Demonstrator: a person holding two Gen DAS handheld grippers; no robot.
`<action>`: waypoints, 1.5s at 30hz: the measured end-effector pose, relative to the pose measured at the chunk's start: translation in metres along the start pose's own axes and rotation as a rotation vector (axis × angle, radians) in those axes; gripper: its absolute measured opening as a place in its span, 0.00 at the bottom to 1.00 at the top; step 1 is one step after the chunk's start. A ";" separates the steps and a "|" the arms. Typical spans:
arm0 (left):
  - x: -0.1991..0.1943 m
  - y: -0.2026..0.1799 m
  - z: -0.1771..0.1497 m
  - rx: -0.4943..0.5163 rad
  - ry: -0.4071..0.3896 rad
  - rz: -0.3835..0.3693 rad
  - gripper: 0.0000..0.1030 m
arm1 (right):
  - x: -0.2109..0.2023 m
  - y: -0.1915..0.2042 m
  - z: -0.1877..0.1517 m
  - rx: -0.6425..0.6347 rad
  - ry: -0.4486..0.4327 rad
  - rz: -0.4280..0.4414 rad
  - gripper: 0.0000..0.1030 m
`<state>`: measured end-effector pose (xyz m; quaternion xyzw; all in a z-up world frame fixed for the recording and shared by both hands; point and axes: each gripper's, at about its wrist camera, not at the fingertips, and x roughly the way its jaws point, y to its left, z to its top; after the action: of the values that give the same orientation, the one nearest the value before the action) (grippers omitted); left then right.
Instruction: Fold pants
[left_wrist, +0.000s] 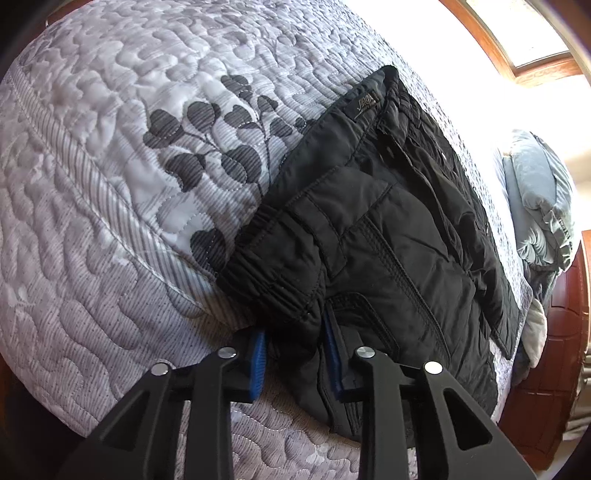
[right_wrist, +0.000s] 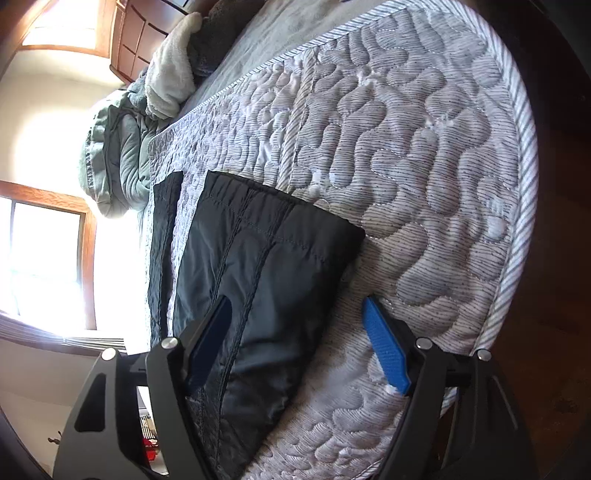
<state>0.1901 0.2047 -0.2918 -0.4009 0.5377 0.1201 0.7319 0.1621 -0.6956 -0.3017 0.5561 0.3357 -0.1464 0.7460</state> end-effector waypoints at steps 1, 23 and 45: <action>-0.002 -0.001 -0.001 -0.004 -0.010 0.005 0.21 | 0.003 0.000 0.000 -0.018 0.010 0.010 0.46; -0.086 0.106 0.035 -0.105 -0.153 0.106 0.53 | 0.000 0.057 -0.106 -0.308 0.252 -0.122 0.67; 0.021 -0.041 0.308 0.341 0.057 0.033 0.96 | 0.138 0.337 -0.067 -0.708 0.398 -0.061 0.88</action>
<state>0.4360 0.3930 -0.2611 -0.2654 0.5771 0.0276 0.7718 0.4393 -0.4975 -0.1570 0.2721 0.5194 0.0669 0.8073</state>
